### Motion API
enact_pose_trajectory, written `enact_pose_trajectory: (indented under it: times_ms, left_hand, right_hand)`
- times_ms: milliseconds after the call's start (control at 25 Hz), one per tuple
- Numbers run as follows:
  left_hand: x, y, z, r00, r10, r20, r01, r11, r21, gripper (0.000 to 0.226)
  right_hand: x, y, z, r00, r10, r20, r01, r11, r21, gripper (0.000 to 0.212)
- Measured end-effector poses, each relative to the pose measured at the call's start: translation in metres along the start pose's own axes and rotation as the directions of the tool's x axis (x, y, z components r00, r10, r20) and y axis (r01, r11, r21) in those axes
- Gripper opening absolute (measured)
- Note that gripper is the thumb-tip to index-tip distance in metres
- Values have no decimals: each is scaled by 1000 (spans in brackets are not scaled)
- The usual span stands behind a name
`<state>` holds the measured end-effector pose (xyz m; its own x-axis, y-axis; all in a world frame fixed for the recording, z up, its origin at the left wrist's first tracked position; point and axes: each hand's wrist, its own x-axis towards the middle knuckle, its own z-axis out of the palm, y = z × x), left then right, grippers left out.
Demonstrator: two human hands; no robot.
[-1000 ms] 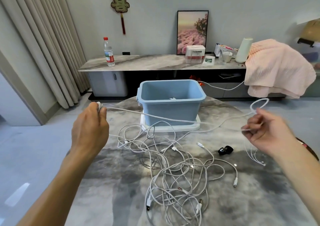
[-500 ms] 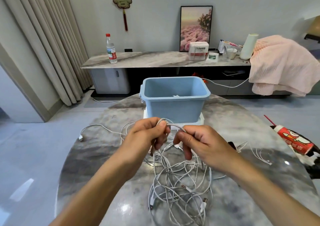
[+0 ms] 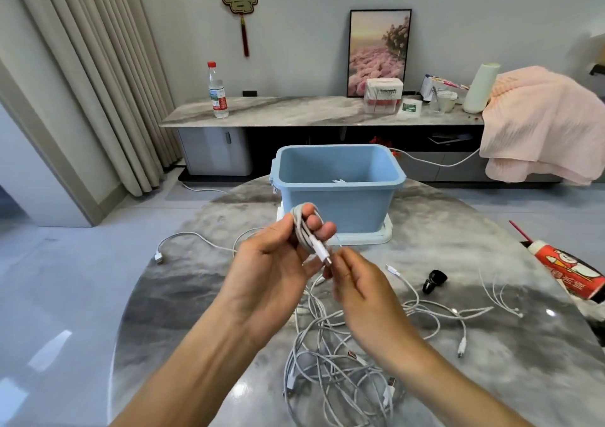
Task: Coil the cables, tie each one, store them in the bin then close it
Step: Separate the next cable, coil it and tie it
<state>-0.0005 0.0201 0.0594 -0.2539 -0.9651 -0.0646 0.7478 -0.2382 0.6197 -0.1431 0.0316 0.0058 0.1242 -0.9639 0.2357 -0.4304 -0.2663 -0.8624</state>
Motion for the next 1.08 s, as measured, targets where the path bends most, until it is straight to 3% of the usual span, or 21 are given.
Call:
enact_pose_trajectory:
  times_ms: [120,160,200,240,280,320,360,400,440,520,600,680,760,840,920,960,1000,1040,1080]
  left_hand:
    - [8,-10,-3,994,96,-53,-88,987,133,24]
    - [8,-12,-5,983,177,-48,-157,948,277,25]
    - [7,-15,-9,959,283,28,-259,830,494,24]
    - [5,-16,-15,912,359,200,-383,567,729,22]
    - [3,-18,-19,847,340,408,-490,205,847,18]
    - [3,-20,-22,785,273,557,-552,-101,828,14]
    - [4,-23,-22,760,203,617,-570,-248,783,15]
    - [4,-24,-17,778,146,611,-571,-241,785,18]
    - [2,-23,-12,824,80,561,-552,-111,826,21]
    - [2,-19,-3,904,-74,420,-364,379,851,26]
    - [-7,-13,7,934,-149,325,-106,753,650,30]
    - [-9,-10,12,955,-118,271,23,944,330,29]
    - [-2,-8,11,989,-27,145,15,996,83,29]
    - [9,-1,1,995,100,13,-101,994,50,29]
    - [14,7,-10,964,265,8,-248,892,379,25]
    - [12,8,-13,932,351,87,-323,698,639,24]
    - [9,6,-19,897,385,217,-384,436,814,23]
    - [6,1,-21,870,365,332,-419,191,888,23]
    - [5,-4,-21,855,324,404,-433,19,901,21]
  right_hand:
    - [-15,-18,7,994,-24,109,59,942,-330,19]
    - [-19,-25,7,986,-6,169,72,918,-389,24]
    - [-19,-34,2,978,33,208,60,902,-428,24]
    - [-16,-43,-8,976,51,210,55,882,-468,18]
    - [-11,-51,-23,979,47,196,60,861,-504,10]
    - [-5,-57,-38,985,21,169,72,847,-527,12]
    - [0,-61,-54,988,-12,156,96,834,-543,17]
    - [4,-62,-68,985,-71,158,147,821,-551,19]
    - [9,-60,-79,976,-134,170,207,809,-551,22]
    - [19,-44,-95,952,-262,158,306,833,-461,40]
    - [28,-20,-102,962,-272,12,268,942,-199,54]
    - [29,1,-88,987,-154,-49,157,986,58,47]
    - [17,14,-56,997,-60,54,54,994,91,35]
    - [0,12,-26,968,36,249,-50,997,51,21]
    - [-11,-1,-17,933,62,354,-46,998,-52,12]
    - [-13,-10,-21,937,47,346,14,985,-170,10]
    - [-14,-21,-26,943,29,332,72,955,-289,11]
    - [-15,-32,-31,943,-4,333,138,915,-379,14]
    - [-16,-43,-36,940,-27,339,174,895,-411,20]
